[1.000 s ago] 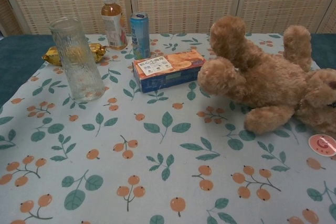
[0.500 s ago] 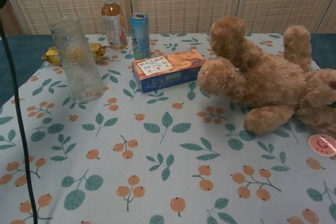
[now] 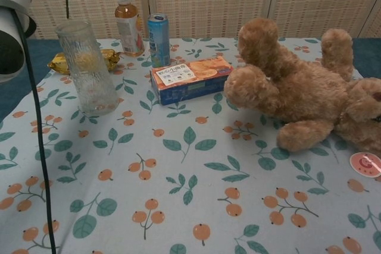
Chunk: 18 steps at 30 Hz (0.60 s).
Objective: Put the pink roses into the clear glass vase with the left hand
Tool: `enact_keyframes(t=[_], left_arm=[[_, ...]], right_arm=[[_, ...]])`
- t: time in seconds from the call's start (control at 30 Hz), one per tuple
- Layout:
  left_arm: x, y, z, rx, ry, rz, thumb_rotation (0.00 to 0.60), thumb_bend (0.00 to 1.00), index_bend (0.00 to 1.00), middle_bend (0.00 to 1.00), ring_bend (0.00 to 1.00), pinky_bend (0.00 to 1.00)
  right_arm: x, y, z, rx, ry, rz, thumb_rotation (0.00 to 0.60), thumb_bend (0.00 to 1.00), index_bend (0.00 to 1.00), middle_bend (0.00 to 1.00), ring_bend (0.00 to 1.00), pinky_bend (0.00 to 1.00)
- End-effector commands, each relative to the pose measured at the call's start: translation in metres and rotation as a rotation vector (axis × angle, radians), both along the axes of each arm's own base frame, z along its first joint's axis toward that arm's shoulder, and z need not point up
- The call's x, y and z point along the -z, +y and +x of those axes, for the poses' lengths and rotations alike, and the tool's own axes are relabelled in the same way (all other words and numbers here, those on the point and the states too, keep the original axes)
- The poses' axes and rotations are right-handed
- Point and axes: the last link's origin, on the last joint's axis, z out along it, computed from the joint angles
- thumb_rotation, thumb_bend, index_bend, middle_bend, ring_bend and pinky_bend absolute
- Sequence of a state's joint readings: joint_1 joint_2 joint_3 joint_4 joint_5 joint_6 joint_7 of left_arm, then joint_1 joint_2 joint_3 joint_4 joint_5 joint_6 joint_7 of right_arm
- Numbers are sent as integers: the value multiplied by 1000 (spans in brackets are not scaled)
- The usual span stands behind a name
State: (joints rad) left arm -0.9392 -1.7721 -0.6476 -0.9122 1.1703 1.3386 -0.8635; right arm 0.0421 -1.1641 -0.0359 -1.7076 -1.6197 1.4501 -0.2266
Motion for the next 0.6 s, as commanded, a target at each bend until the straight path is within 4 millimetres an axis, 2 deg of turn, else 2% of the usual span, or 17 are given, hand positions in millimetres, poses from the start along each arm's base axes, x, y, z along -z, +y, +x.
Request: enact_keyframes(t=[0.03, 0.33, 0.4, 0.43, 0.5, 0.6], left_arm=[[6, -3, 0, 2, 23, -4, 600, 702, 735, 775, 470, 221], [30, -16, -25, -1, 58, -65, 600, 719, 731, 763, 462, 211], [34, -22, -33, 1, 85, -59, 600, 699, 699, 735, 449, 210], [36, -25, -36, 1, 99, -57, 600, 677, 666, 707, 434, 211], [43, -31, -42, 7, 143, -73, 600, 618, 539, 603, 368, 211], [55, -35, -54, 5, 208, -149, 600, 551, 260, 348, 191, 170]], right_arm=[[0, 1, 1, -3, 0, 0, 600, 290, 0, 0, 0, 0], [-1, 4, 2, -16, -5, -1, 600, 290, 0, 0, 0, 0], [-1, 4, 3, -17, -6, 1, 600, 290, 0, 0, 0, 0], [0, 4, 3, -18, -6, 3, 600, 290, 0, 0, 0, 0], [0, 4, 3, -20, -5, 9, 600, 290, 0, 0, 0, 0], [1, 4, 3, -18, -7, 12, 600, 290, 0, 0, 0, 0]])
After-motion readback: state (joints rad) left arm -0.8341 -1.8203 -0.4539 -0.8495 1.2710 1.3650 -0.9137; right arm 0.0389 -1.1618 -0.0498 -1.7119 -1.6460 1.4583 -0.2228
